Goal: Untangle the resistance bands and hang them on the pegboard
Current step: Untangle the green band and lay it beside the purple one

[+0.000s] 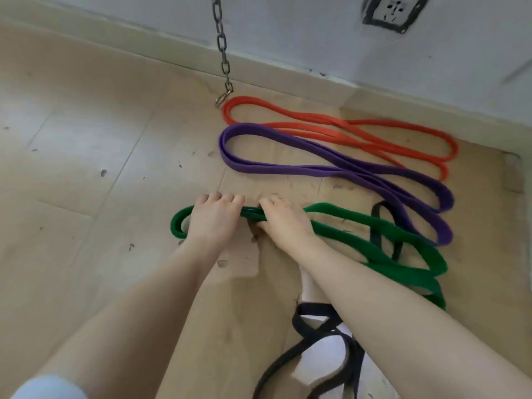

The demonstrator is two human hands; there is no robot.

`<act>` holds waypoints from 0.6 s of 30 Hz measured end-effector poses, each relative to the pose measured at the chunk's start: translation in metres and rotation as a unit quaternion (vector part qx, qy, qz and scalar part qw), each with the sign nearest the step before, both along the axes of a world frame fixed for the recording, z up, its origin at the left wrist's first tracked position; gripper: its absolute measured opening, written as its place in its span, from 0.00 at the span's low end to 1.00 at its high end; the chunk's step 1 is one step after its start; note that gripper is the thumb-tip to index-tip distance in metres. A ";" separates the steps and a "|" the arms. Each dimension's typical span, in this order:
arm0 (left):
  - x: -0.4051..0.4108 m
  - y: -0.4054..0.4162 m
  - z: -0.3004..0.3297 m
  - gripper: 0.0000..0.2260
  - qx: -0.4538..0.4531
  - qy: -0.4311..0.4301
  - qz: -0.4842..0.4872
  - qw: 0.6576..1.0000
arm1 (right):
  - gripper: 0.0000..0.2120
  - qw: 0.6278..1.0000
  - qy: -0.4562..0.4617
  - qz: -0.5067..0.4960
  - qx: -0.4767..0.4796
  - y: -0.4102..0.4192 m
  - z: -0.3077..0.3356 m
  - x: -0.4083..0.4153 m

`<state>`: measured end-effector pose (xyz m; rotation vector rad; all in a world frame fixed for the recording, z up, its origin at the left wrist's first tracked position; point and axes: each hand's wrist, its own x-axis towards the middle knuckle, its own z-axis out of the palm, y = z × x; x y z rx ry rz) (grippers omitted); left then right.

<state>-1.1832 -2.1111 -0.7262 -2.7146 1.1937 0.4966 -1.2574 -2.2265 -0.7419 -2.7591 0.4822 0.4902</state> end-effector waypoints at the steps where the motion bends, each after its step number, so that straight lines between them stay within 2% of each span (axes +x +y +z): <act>1: 0.003 0.001 -0.009 0.13 0.001 -0.006 0.002 1.000 | 0.21 1.000 0.009 0.013 -0.009 0.001 -0.006 -0.004; 4: 0.003 -0.001 -0.025 0.14 -0.023 -0.013 0.027 0.999 | 0.34 0.995 0.032 0.063 -0.066 -0.014 -0.007 -0.034; 6: -0.004 -0.008 -0.024 0.17 -0.016 -0.017 0.040 0.999 | 0.38 0.992 0.038 0.072 -0.097 -0.034 0.000 -0.061; 9: -0.028 -0.021 -0.021 0.28 0.006 -0.010 0.002 1.000 | 0.43 0.993 0.073 0.019 -0.092 -0.067 0.012 -0.096; 12: -0.058 -0.039 -0.023 0.32 -0.026 0.002 -0.046 0.999 | 0.49 0.989 0.120 -0.030 -0.079 -0.085 0.013 -0.116; 16: -0.086 -0.068 -0.029 0.31 -0.068 0.012 -0.110 0.992 | 0.51 0.988 0.124 -0.007 -0.088 -0.082 0.003 -0.125; 18: -0.091 -0.078 -0.032 0.29 -0.063 0.019 -0.140 0.988 | 0.47 0.989 0.116 0.006 -0.095 -0.078 -0.002 -0.128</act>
